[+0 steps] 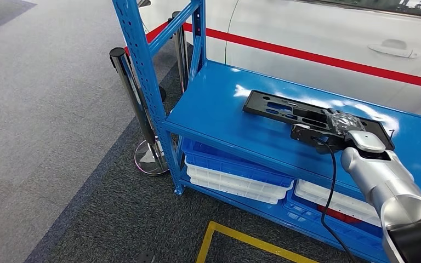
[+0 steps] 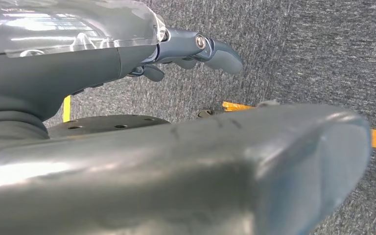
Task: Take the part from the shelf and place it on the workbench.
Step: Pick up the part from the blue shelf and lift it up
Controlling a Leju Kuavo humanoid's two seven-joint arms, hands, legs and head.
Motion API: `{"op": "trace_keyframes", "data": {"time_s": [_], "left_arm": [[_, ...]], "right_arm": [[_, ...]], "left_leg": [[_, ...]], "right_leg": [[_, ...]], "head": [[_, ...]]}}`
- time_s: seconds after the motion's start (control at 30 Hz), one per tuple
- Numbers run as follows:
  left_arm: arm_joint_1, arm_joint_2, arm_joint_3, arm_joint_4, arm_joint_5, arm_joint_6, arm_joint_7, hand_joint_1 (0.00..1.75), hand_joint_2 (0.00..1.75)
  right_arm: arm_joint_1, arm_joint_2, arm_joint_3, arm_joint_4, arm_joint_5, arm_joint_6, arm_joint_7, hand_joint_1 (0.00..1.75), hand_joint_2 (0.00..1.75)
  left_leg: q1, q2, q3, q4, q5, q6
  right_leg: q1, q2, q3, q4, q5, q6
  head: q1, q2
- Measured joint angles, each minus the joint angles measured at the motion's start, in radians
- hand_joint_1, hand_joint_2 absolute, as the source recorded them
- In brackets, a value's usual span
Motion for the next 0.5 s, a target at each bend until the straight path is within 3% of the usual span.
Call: {"op": "trace_keyframes", "data": {"time_s": [0.5], "left_arm": [[0.002, 0.0, 0.019, 0.0, 0.034, -0.003, -0.01, 0.0, 0.0]], "right_arm": [[0.004, 0.0, -0.008, 0.0, 0.0, 0.002, -0.001, 0.0, 1.75]], "left_leg": [[0.0, 0.0, 0.0, 0.0, 0.0, 0.0]], "right_leg": [[0.0, 0.0, 0.0, 0.0, 0.0, 0.0]], "head": [[0.0, 0.0]]}}
